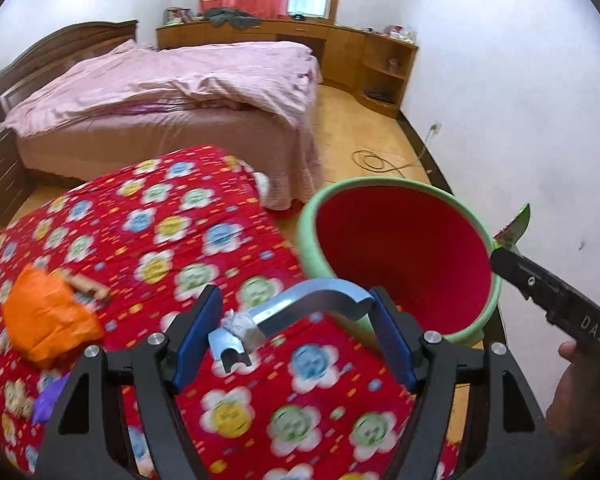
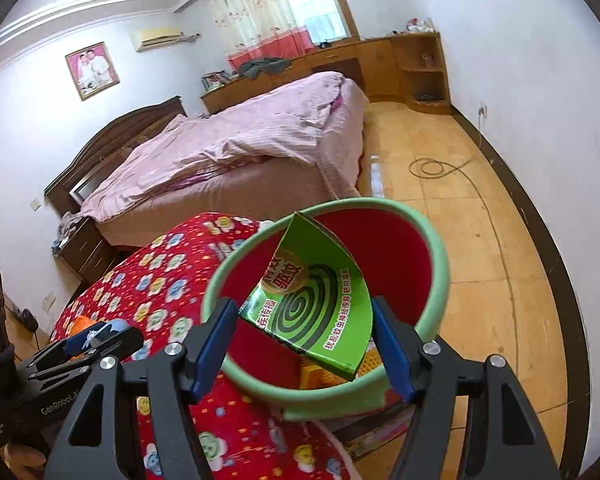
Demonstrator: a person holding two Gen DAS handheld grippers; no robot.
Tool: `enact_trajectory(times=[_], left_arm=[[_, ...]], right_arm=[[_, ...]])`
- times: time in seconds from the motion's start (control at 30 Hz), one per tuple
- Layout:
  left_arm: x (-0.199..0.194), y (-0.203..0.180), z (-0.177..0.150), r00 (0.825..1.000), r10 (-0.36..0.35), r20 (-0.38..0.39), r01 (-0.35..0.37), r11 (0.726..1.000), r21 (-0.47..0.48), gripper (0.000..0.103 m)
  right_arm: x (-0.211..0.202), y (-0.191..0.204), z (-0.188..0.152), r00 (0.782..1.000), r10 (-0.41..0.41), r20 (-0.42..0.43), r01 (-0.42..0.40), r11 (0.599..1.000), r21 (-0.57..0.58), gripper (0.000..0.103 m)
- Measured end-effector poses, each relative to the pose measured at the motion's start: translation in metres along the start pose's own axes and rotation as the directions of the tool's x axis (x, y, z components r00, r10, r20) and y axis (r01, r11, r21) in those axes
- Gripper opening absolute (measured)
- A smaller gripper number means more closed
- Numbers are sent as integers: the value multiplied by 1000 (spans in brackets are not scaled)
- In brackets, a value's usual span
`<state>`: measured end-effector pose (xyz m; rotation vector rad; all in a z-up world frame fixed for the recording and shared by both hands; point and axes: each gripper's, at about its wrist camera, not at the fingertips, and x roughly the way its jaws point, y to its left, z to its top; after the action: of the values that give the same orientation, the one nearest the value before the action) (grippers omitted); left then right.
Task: Collect trash
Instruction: 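Open the left tool to drop the clip while the right tool releases the green box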
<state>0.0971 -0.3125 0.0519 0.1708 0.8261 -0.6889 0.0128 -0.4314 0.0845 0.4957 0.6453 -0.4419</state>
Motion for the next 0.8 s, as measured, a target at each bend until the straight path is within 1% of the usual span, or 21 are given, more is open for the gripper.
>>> enact_trajectory(times=[0.2,0.4,0.5,0.57,0.63,0.7,0.8], left_arm=[[34,-28,13,999,-46,-21,48,997,53,75],[57,-41,17,996,-70,-59,73,995,61,75],[65,-46,17,994,-70,-87,76,995,60,75],[71,-46,18,993,-74,-92,79,995,58,75],[72,-47,17,993,-73,-93,79,995,60,75],[72,-47,17,994,-64,-88,70,996,61,78],[71,-44,17,995,-59,-77,63,996,55,79]], right_arm=[[9,-23,2,1000,-24,-18,25,999,39,70],[16,-40,6,999,-45,-31,47,997,55,70],[20,-47,10,998,-50,-38,53,997,63,70],[21,-49,11,998,-49,-41,52,996,66,70],[24,-50,13,998,-47,-41,50,996,68,70],[26,-51,15,998,-46,-41,48,997,66,70],[31,-51,16,998,-41,-45,44,997,64,70]])
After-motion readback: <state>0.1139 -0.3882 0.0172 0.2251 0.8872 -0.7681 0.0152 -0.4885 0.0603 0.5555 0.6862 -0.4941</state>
